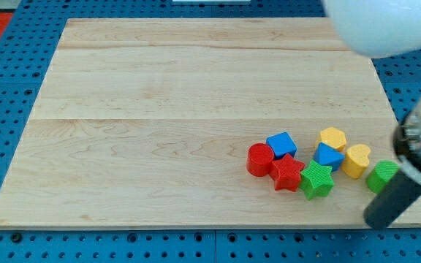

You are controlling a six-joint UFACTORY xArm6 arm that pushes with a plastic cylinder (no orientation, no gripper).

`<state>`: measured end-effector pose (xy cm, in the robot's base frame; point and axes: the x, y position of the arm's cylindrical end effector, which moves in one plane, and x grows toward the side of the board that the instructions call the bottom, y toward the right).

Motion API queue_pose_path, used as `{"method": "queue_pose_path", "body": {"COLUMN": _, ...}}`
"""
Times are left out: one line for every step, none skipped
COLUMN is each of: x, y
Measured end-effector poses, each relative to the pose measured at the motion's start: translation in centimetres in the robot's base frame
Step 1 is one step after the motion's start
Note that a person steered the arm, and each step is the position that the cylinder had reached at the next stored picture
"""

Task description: Move the green circle to the center right

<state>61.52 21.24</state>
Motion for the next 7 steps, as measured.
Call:
{"method": "queue_pose_path", "body": {"x": -0.5, "y": 0.8}}
{"method": "queue_pose_path", "body": {"x": -4.7, "y": 3.0}}
{"method": "queue_pose_path", "body": {"x": -5.2, "y": 3.1}}
{"method": "queue_pose_path", "body": {"x": -4.1, "y": 3.1}}
{"method": "queue_pose_path", "body": {"x": -4.5, "y": 4.6}}
{"method": "queue_pose_path", "body": {"x": -6.2, "y": 8.7}}
{"method": "queue_pose_path", "body": {"x": -5.8, "y": 8.3}}
